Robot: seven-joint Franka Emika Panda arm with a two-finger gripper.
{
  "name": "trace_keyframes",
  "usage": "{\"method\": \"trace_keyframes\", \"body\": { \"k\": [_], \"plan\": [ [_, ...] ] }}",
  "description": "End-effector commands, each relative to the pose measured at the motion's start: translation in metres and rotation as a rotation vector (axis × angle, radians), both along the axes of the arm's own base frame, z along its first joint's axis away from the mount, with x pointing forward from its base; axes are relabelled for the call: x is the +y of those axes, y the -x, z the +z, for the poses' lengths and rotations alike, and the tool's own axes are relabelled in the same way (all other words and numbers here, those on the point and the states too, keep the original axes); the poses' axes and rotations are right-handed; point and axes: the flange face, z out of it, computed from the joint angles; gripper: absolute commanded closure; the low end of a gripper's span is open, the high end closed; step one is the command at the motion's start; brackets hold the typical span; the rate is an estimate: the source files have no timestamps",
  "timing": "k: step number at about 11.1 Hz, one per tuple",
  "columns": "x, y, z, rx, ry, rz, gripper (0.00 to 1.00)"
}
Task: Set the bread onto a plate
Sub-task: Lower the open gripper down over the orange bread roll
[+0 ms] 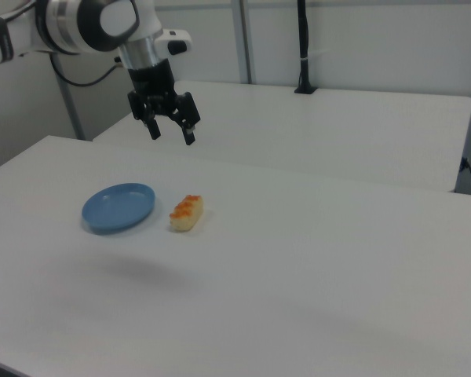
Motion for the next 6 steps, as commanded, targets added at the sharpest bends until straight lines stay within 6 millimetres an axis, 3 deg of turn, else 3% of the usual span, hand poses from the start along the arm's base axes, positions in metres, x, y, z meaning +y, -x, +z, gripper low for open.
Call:
{"method": "trace_keyframes", "body": {
  "k": [1, 4, 6],
  "plan": [
    [0.012, -0.027, -0.038, -0.038, -0.011, 0.043, 0.00],
    [0.060, -0.063, -0.118, -0.012, -0.002, 0.110, 0.00],
    [0.091, -0.076, -0.161, -0.009, -0.003, 0.137, 0.00]
  ]
}}
